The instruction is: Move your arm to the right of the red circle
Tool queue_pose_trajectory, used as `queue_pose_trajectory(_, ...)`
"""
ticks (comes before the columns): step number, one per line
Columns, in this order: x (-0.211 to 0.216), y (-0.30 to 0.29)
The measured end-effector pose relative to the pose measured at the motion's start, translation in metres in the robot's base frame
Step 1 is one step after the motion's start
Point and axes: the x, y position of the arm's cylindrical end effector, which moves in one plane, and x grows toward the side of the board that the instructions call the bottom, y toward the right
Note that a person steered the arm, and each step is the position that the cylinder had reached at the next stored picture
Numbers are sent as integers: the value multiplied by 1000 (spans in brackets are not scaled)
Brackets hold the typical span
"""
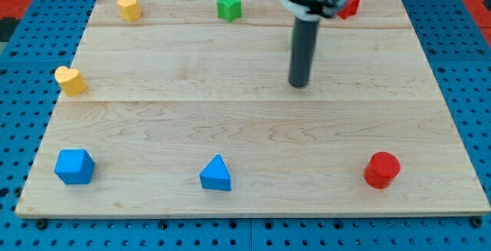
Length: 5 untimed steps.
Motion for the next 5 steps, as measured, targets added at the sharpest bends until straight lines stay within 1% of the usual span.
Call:
queue_pose_trajectory(1, 40, 93)
queue_pose_trajectory(2, 41, 108)
queue_pose_trajectory(3, 66, 139)
queue_pose_trajectory(4, 107, 172)
queue_pose_trajectory(5, 138, 149)
